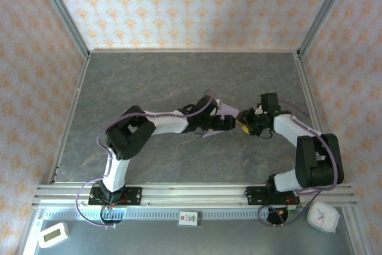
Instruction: Fold a paper plane with a square sheet of paper (pick it up from the middle)
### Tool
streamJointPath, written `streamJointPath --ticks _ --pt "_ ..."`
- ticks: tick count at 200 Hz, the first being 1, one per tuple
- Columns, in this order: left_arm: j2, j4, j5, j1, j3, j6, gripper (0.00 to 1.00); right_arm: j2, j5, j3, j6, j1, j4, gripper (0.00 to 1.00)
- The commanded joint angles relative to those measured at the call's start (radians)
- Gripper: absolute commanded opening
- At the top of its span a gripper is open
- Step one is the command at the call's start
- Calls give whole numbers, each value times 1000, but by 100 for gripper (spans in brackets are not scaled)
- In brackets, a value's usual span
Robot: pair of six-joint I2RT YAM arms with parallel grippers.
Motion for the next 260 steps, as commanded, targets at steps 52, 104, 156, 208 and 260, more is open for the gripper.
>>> streamJointPath --ticks 52,104,156,208,260 --pt "-199 2 65 47 -179 23 99 22 -8 -31 110 119 117 42" --pt "-203 -18 84 65 -121 24 99 23 12 -46 164 188 158 42" --pt "-186 -25 78 98 -154 49 99 46 25 -61 199 242 196 42" --pt "-133 -24 91 124 -170 69 99 77 23 -66 209 269 219 42" --pt "-118 -3 82 126 -212 70 99 114 6 -51 209 289 238 42"
